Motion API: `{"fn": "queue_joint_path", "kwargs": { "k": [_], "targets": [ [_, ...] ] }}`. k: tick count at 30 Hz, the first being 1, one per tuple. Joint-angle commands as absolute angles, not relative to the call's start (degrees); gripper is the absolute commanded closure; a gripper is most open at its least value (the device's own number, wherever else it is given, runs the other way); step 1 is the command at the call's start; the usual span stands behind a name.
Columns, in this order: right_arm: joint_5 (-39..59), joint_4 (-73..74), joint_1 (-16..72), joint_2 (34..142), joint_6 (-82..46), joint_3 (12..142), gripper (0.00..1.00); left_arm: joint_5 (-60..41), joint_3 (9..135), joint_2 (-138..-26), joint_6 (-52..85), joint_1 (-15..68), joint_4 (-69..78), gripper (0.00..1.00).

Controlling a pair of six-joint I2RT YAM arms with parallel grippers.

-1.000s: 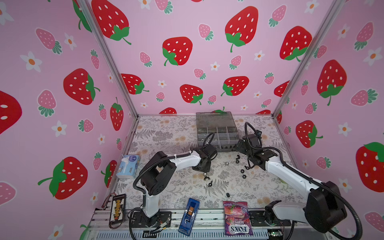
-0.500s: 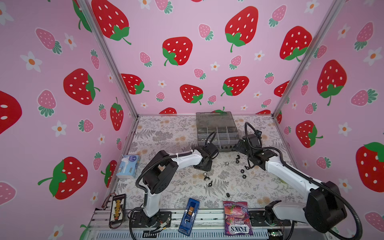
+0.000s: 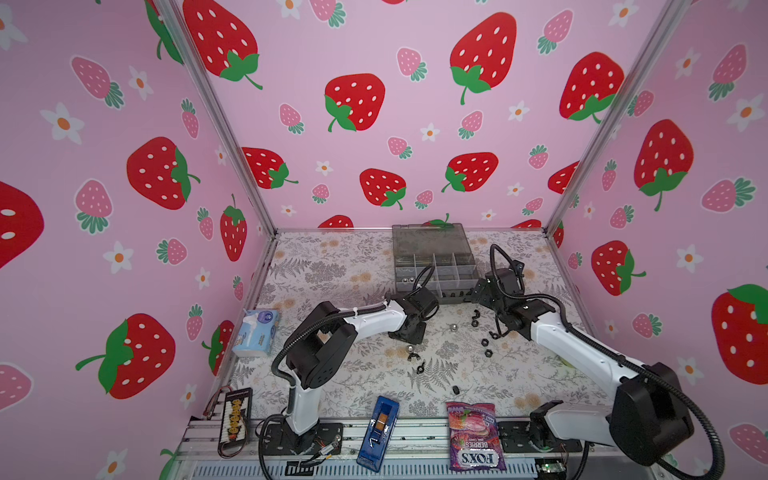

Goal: Sort the screws and nuts into containers
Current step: 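Lift the silver hex nut off the table with the left gripper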

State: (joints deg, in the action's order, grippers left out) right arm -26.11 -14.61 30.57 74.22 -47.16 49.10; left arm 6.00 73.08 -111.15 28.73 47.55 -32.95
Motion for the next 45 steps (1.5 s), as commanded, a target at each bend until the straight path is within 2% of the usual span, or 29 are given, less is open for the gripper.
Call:
{"fn": "queue_joint_path", "kwargs": {
  "k": [1,19,23,27,32,45],
  "targets": [
    [-27.0,-15.7,30.2,74.0,-48.6,48.2,0.0,7.1,72.6,-113.0,29.1,47.9,-36.4,0.69],
    [-27.0,-15.6,30.2,74.1,-48.7,48.3,0.0,7.5,79.0,-117.8,24.5,47.9,-49.3,0.69],
    [-27.0,-15.6,30.1,74.3,-48.7,48.2,0.0,7.2,79.3,-118.9,24.2,47.9,-49.5,0.78],
    [-27.0,-15.6,30.0,74.4,-48.6,48.1,0.0,6.6,79.1,-118.5,24.3,47.9,-48.9,0.79],
    [-26.8,-15.7,29.9,74.7,-48.4,48.3,0.0,7.0,79.4,-117.6,24.2,47.8,-48.2,0.85],
    [-27.0,-15.3,29.8,74.0,-48.0,48.0,0.0,10.6,80.9,-112.5,24.2,46.9,-46.0,0.86]
  ]
}}
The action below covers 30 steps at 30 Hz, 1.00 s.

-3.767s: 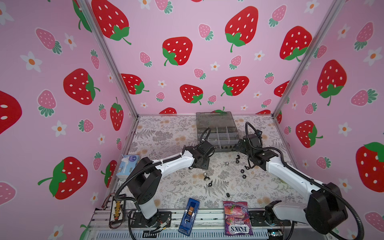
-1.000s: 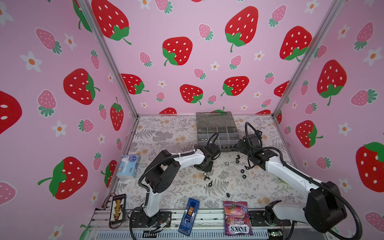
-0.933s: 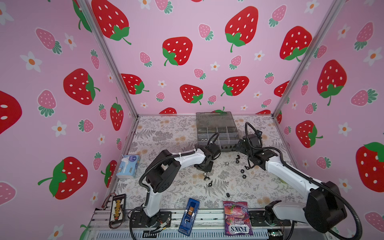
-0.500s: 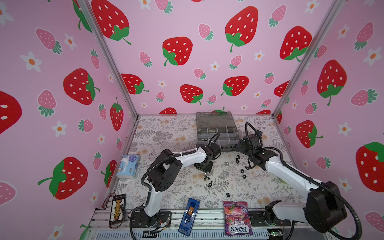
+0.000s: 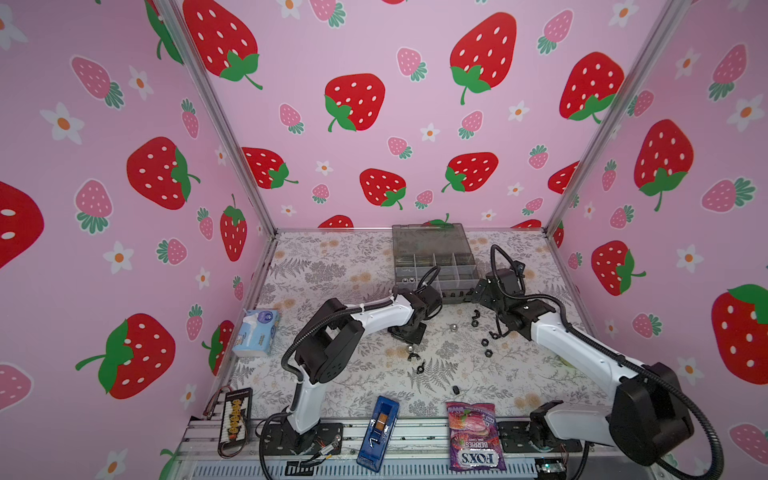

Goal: Sort the screws and nuts into containers
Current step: 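Lift the silver hex nut off the table with the left gripper, then carry the nut with the left gripper over the nut compartment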

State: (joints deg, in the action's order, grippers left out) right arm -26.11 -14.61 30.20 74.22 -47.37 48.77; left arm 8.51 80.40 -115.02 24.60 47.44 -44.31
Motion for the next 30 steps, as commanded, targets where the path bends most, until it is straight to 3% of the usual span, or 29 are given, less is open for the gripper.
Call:
{"fn": "queue_joint_path", "kwargs": {
  "k": [1,18,30],
  "targets": [
    [-27.0,-15.4,29.8,74.0,-47.9,48.1,0.0,10.8,81.0,-112.1,24.2,46.9,-45.9,0.86],
    [-26.2,-15.1,29.8,73.7,-48.4,47.2,0.0,11.8,84.3,-106.7,23.7,44.5,-45.2,0.85],
    [-25.5,-15.1,29.8,72.8,-48.5,46.0,0.0,11.1,101.3,-114.3,21.3,37.7,-42.7,0.85]
  ]
}}
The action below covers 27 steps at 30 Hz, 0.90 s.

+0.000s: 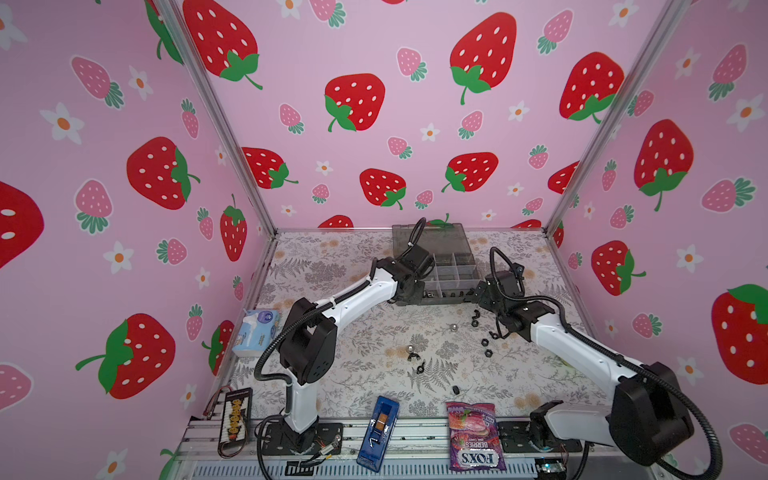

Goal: Sort the screws and nuts into containers
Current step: 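Carry the nut with the left gripper over the nut compartment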

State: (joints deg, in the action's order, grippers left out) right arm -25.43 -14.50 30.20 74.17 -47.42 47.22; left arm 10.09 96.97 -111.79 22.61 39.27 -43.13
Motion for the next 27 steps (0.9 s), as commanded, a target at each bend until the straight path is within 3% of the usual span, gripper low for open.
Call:
{"fn": "queue_joint_path", "kwargs": {
  "k": [1,12,27],
  "targets": [
    [-25.6,-15.0,29.8,72.6,-48.5,45.7,0.0,11.1,103.5,-115.6,21.2,37.1,-42.8,0.86],
    [-24.8,-14.2,29.8,72.5,-48.7,45.6,0.0,10.6,118.2,-127.7,19.7,33.1,-44.3,0.86],
    [-24.3,-13.9,29.8,72.4,-49.1,45.0,0.0,9.9,120.8,-133.4,20.2,32.1,-46.0,0.84]
  ]
}}
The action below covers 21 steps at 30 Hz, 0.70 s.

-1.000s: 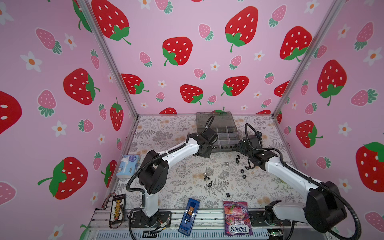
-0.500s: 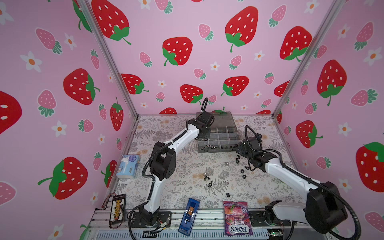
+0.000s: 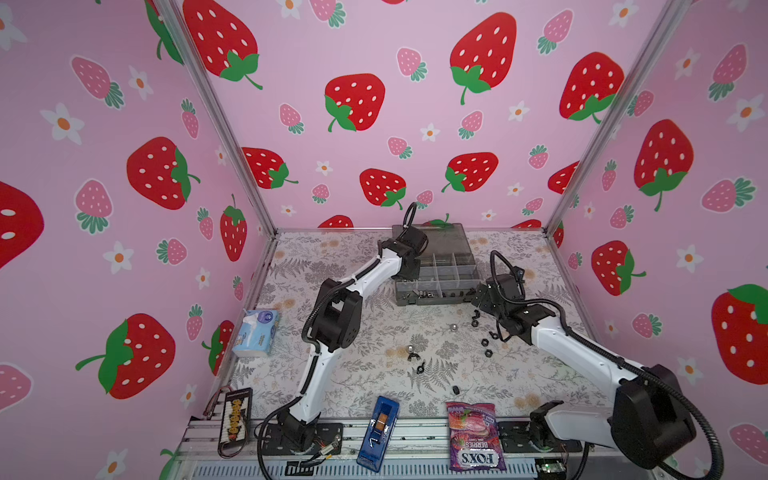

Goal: Sort the screws and nuts into containers
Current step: 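Carry the nut with the left gripper over the nut compartment, then open the left gripper to drop the nut while the right gripper moves toward the pile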

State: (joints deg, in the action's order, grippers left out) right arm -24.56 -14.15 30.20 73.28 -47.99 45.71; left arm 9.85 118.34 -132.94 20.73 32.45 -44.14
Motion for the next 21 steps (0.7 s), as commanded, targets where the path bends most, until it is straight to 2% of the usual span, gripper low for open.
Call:
{"fn": "queue_joint_path", "kwargs": {
  "k": [1,17,21],
  "targets": [
    [-24.1,-13.9,29.8,72.6,-48.9,44.9,0.0,9.9,120.8,-133.6,20.3,32.2,-46.0,0.83],
    [-22.3,-17.3,31.5,74.0,-47.0,45.3,0.0,9.6,117.5,-130.9,21.3,32.3,-44.7,0.58],
    [-22.2,-18.7,33.3,73.9,-47.1,46.0,0.03,9.6,115.7,-128.2,21.5,32.7,-44.1,0.57]
  ]
}}
